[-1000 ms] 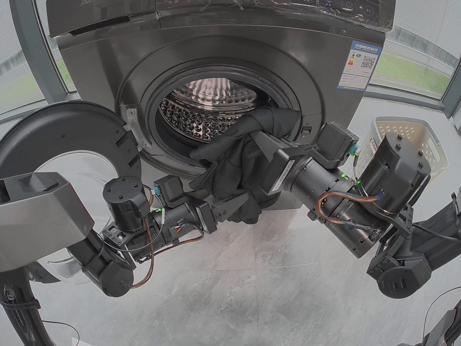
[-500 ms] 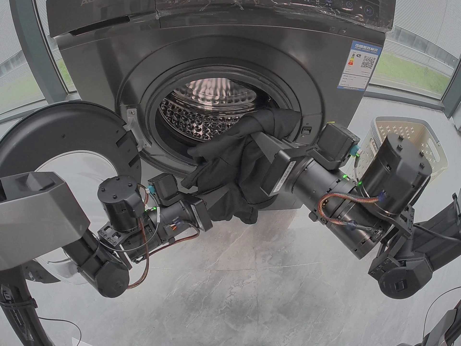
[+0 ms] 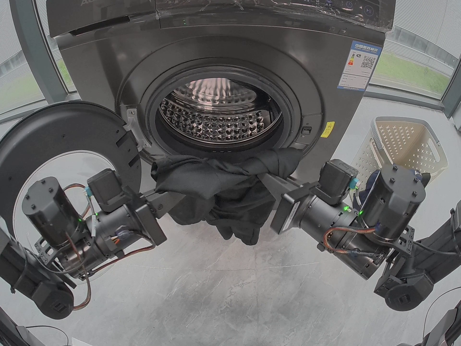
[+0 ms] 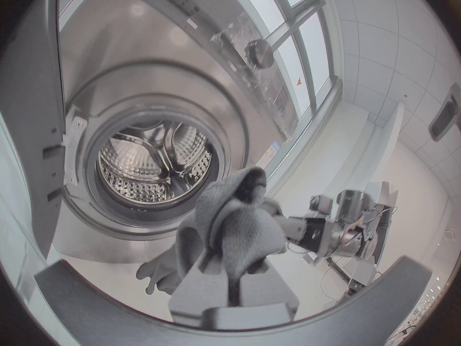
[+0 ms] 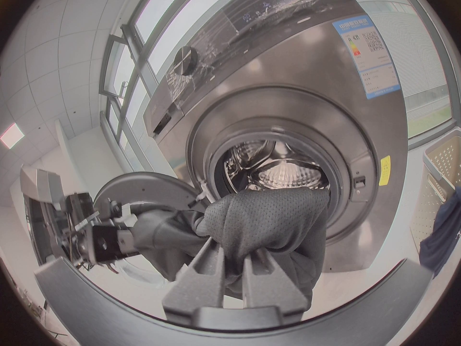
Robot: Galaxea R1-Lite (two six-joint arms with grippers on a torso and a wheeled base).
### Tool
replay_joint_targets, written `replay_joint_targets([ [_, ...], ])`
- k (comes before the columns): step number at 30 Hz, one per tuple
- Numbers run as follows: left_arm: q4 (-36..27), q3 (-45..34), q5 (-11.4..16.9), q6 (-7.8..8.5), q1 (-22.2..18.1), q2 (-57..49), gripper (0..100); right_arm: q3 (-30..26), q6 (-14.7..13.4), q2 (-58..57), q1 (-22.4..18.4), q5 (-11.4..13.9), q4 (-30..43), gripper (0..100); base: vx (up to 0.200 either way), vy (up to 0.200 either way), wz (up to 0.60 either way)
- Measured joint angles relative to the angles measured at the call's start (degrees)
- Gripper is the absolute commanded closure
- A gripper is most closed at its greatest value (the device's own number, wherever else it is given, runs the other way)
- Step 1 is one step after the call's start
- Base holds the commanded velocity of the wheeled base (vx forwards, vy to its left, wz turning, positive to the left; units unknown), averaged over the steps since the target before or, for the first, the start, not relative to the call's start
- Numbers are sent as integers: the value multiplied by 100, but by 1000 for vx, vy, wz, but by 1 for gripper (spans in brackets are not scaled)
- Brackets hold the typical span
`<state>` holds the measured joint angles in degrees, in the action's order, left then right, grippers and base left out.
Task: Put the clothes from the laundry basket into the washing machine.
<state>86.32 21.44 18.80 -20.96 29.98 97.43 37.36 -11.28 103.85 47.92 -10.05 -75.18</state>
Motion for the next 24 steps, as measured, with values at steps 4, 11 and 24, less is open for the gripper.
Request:
replay_joint_targets([
  [4, 4, -251, 5, -1, -71, -432, 100, -274, 9, -13, -7, 34, -1, 100, 0, 0, 0],
  [11, 66, -364, 16, -4, -95, -770, 100, -551, 9, -24, 0, 83, -134, 100, 0, 0, 0],
  [24, 167, -279, -20, -15, -73, -866, 100, -912, 79, 538, -11, 157, -379, 0, 0, 0, 0],
])
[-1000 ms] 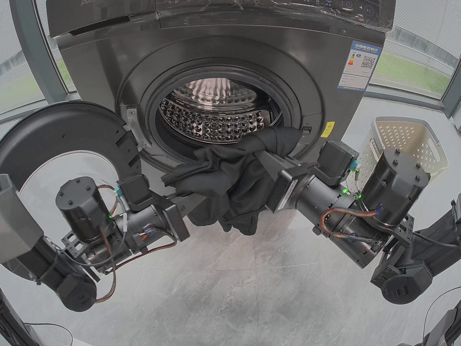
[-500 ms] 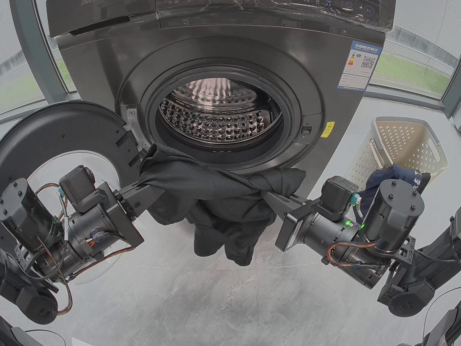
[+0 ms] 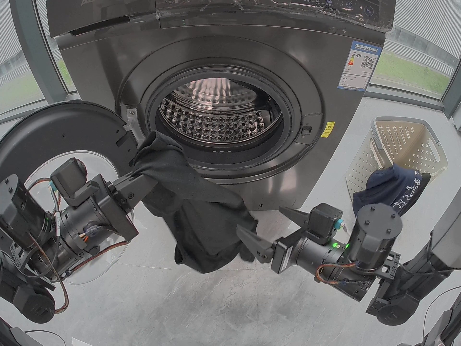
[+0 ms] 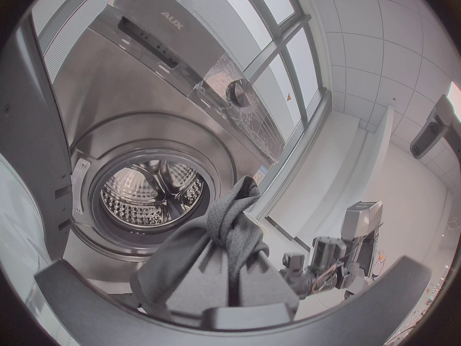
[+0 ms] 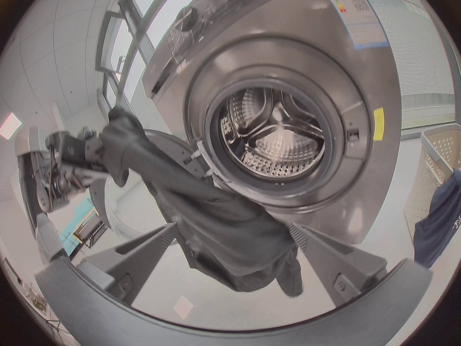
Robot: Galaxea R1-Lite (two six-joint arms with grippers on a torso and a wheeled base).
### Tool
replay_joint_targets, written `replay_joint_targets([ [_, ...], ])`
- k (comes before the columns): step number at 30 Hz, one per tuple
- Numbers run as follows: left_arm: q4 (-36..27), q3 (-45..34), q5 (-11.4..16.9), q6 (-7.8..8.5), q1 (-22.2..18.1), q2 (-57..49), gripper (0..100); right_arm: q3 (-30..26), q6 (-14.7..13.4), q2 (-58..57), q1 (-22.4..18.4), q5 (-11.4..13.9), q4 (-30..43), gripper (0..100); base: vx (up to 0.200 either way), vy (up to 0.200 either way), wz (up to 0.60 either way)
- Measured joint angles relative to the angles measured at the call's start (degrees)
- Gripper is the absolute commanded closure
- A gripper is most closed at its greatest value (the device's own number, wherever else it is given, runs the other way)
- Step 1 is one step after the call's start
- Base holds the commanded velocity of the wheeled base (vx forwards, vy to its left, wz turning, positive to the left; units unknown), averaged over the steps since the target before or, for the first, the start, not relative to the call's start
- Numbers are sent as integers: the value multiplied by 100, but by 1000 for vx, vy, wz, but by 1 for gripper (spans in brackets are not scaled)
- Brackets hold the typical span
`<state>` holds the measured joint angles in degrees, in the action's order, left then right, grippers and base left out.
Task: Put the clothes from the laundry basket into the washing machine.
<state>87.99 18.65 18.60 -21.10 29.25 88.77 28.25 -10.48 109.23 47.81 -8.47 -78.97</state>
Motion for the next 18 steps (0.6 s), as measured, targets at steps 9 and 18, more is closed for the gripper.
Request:
replay_joint_targets([
  [9, 83, 257, -60, 35, 0, -16, 100, -218, 143, 581, -33, 144, -130, 0, 0, 0, 0],
  [18, 83, 389, -68, 213, -20, 356, 100, -138, 149, 973, 141, 216, -471, 0, 0, 0, 0],
])
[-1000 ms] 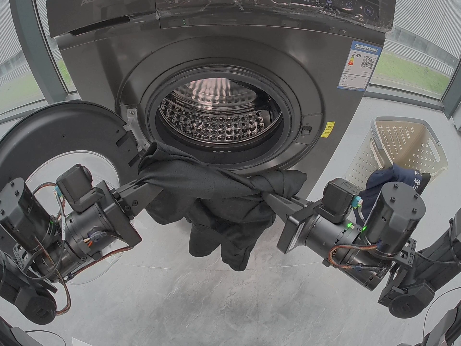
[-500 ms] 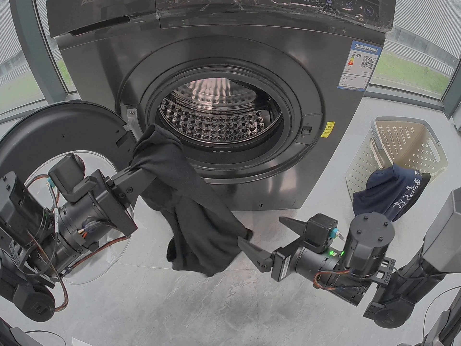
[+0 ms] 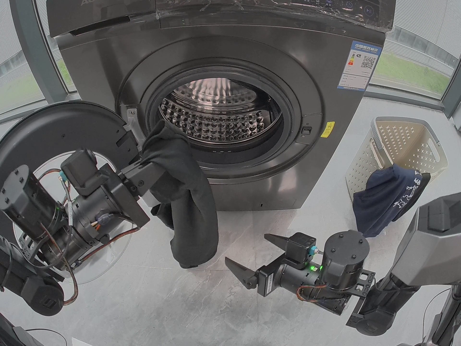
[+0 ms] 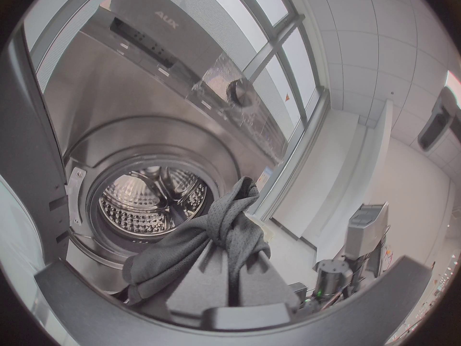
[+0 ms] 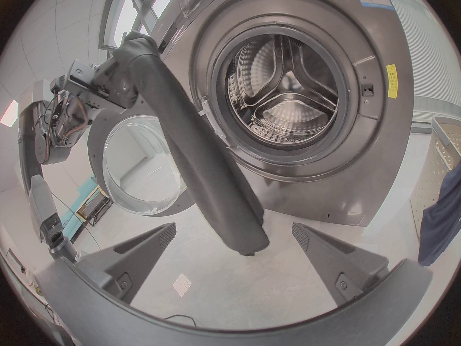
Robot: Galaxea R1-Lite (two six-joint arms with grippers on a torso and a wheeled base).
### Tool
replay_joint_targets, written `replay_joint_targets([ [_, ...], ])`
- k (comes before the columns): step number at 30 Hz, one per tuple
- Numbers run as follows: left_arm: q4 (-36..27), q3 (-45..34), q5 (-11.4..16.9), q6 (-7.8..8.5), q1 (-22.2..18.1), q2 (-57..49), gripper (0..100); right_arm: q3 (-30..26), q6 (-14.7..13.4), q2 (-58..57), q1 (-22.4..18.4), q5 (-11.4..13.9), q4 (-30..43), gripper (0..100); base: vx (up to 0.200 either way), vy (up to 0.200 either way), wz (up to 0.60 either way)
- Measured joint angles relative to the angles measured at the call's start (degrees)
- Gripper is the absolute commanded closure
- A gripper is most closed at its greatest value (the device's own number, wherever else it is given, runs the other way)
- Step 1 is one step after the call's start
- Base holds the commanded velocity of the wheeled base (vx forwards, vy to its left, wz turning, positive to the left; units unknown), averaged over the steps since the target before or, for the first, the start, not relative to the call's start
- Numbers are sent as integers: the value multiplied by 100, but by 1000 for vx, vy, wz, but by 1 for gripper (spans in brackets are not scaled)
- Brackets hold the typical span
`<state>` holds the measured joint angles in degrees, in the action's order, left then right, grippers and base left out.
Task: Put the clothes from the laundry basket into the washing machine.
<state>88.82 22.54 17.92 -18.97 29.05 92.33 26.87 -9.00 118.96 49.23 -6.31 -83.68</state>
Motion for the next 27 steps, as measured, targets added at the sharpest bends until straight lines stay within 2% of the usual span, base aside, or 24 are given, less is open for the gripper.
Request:
replay_joint_targets([
  [4, -4, 11, -22, 266, -13, 271, 100, 9, -94, 155, 243, -24, -180, 0, 0, 0, 0],
  [6, -6, 57, -74, 324, -6, 354, 100, 35, -140, 218, 380, -52, -306, 0, 0, 0, 0],
  [18, -15, 695, -169, 312, 49, 402, 100, 846, -101, 453, 697, -2, -289, 0, 0, 0, 0],
  [27, -55, 848, -421, 299, 60, 384, 100, 1783, -46, 841, 719, 55, 59, 0, 0, 0, 0],
])
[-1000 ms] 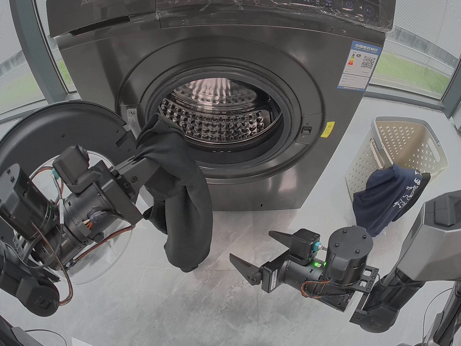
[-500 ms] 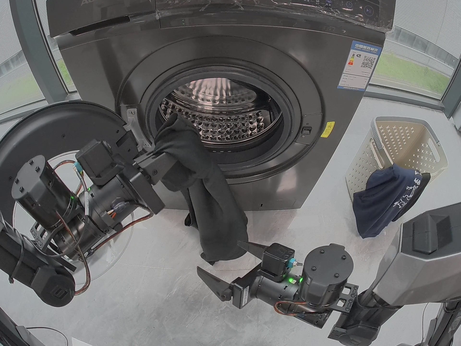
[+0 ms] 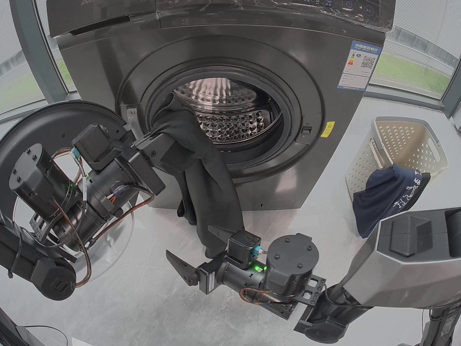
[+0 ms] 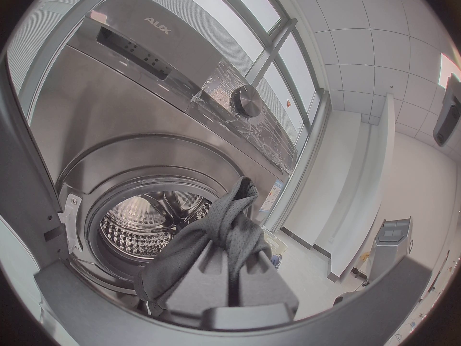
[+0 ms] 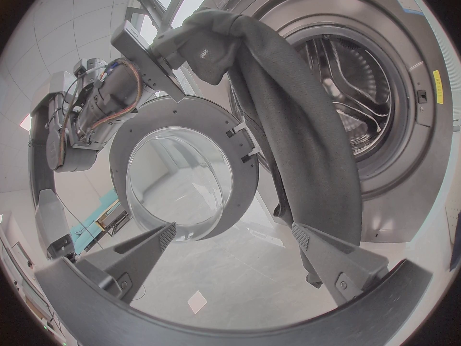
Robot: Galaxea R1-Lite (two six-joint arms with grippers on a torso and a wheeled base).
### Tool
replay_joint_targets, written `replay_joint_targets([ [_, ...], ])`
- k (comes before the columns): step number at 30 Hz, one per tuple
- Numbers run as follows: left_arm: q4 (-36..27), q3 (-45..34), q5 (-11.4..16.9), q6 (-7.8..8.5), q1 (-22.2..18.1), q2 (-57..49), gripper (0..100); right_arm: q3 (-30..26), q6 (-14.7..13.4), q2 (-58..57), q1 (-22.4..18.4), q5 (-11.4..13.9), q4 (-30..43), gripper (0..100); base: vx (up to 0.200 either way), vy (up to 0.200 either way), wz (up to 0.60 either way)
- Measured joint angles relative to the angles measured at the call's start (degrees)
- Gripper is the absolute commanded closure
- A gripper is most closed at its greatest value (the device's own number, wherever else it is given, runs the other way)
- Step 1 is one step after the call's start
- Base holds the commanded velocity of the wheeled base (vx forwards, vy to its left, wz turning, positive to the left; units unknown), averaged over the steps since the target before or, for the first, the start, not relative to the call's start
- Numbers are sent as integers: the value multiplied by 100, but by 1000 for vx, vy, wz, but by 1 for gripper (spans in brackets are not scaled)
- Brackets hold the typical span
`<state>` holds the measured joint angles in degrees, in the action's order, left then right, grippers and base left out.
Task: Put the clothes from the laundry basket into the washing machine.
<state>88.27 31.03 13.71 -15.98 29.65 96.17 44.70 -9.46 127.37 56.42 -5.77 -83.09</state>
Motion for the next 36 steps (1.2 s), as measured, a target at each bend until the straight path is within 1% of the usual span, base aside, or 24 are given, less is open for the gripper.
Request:
replay_joint_targets([
  [6, -121, 32, -145, -27, 11, -17, 100, 767, 2, 341, -41, 62, 295, 0, 0, 0, 0],
  [11, -180, 50, -201, -218, 22, -44, 100, 1298, -17, 568, -44, 115, 752, 0, 0, 0, 0],
  [16, -202, 50, -212, -323, 37, -65, 100, 1792, -28, 847, -61, 176, 974, 0, 0, 0, 0],
  [23, -208, 39, -211, -343, 48, -72, 100, 2391, -24, 1282, -80, 191, 1269, 0, 0, 0, 0],
  [27, -208, 45, -212, -343, 48, -78, 100, 2708, -1, 1545, -199, 187, 1332, 0, 0, 0, 0],
  [32, -208, 50, -236, -343, 45, -80, 100, 2865, 21, 1742, -319, 176, 1346, 0, 0, 0, 0],
  [36, -202, 61, -239, -343, 39, -80, 100, 2905, 104, 1831, -413, 174, 1370, 0, 0, 0, 0],
])
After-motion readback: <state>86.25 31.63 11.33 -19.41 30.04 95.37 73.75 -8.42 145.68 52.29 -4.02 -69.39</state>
